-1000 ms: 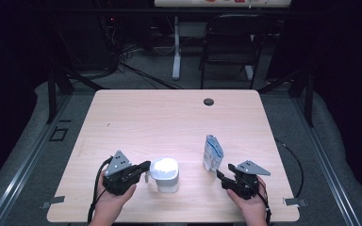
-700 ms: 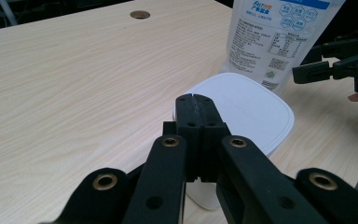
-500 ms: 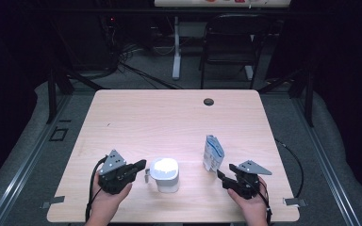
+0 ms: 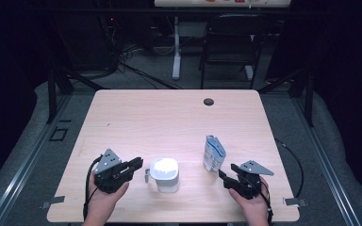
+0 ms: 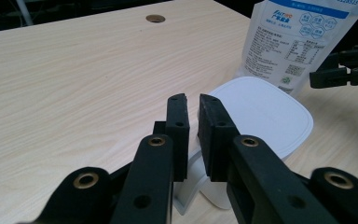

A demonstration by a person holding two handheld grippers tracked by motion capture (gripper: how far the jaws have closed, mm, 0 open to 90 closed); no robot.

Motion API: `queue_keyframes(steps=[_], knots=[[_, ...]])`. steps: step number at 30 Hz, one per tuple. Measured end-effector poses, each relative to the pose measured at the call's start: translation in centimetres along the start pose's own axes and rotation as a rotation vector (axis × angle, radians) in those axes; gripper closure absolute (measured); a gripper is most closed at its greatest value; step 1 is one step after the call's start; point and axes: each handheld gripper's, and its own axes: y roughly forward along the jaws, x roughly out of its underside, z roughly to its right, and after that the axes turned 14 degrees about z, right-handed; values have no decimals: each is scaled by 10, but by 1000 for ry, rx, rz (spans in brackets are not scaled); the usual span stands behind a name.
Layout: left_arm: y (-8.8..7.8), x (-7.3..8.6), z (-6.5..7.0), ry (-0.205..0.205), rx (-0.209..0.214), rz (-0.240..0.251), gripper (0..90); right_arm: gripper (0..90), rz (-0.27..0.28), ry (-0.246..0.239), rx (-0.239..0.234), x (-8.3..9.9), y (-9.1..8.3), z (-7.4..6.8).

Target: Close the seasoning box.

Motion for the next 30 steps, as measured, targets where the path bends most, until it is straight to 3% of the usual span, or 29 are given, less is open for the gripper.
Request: queue_keyframes(steps=[6,11,15,21,30], knots=[[-3,-1,-3,-2,-30,6,739,423,7,-1,0,-2,-1,1],[-7,2,-10,-21,-88,4,618,416,2,-10,7,-6,-1,0],[-11,4,-18,-28,-109,-1,589,408,-4,-21,10,-14,-3,2],[-19,9,-30,-53,-139,-3,549,403,-12,0,16,-28,-9,9],[-34,19,-48,-60,-192,-18,516,402,-58,-35,-11,-25,-21,16]])
